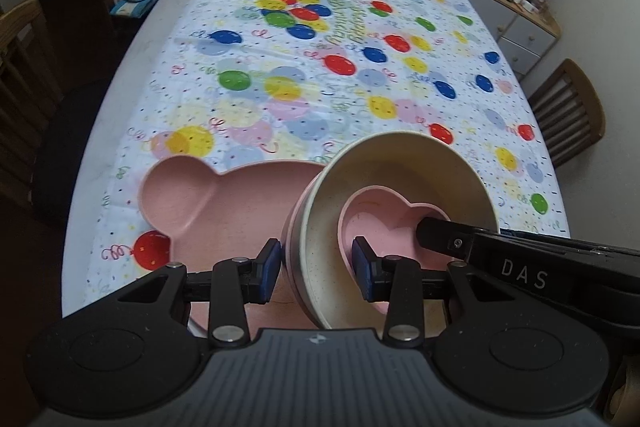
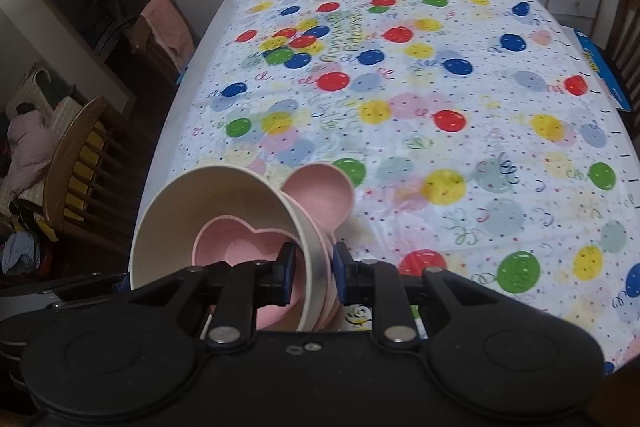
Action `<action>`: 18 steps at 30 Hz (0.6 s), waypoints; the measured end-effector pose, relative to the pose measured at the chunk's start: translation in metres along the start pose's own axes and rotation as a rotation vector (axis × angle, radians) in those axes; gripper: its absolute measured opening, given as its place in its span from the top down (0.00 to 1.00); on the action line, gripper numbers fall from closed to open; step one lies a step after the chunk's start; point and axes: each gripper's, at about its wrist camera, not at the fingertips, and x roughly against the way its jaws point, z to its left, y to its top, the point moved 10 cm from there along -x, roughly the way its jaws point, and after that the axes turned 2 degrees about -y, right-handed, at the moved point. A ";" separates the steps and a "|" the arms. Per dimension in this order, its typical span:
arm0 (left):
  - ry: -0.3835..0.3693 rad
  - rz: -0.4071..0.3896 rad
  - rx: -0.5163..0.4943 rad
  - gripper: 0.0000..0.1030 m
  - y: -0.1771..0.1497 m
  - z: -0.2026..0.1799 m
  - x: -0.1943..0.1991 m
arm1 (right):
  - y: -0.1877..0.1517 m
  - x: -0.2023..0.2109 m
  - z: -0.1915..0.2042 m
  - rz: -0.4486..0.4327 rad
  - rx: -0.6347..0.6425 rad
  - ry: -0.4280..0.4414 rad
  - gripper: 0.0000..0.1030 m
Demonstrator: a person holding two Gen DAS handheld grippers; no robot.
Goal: Organize plates and bowls
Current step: 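Carry the nested bowls with both grippers onto the pink bear plate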
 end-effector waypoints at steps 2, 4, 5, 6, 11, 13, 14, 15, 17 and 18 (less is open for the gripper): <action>0.012 0.006 0.015 0.64 -0.001 0.008 -0.004 | 0.000 -0.007 0.008 0.010 0.014 0.007 0.81; 0.021 0.014 0.030 0.64 -0.002 0.016 -0.008 | 0.000 -0.014 0.014 0.024 0.025 0.014 0.81; 0.027 0.017 0.037 0.64 -0.002 0.020 -0.010 | -0.001 -0.019 0.017 0.032 0.028 0.017 0.81; 0.031 0.020 0.041 0.64 -0.002 0.023 -0.012 | -0.001 -0.023 0.019 0.039 0.032 0.019 0.81; 0.047 0.033 0.056 0.64 -0.005 0.034 -0.022 | -0.004 -0.040 0.027 0.064 0.047 0.033 0.82; 0.050 0.041 0.059 0.64 -0.006 0.036 -0.027 | -0.004 -0.046 0.029 0.070 0.053 0.033 0.82; 0.051 0.045 0.060 0.64 -0.007 0.037 -0.029 | -0.005 -0.049 0.030 0.075 0.056 0.034 0.82; 0.052 0.049 0.061 0.64 -0.008 0.038 -0.031 | -0.006 -0.051 0.030 0.080 0.057 0.035 0.82; 0.054 0.054 0.059 0.64 -0.010 0.039 -0.035 | -0.008 -0.056 0.030 0.091 0.061 0.033 0.82; 0.055 0.055 0.057 0.64 -0.010 0.039 -0.037 | -0.009 -0.058 0.030 0.096 0.063 0.032 0.82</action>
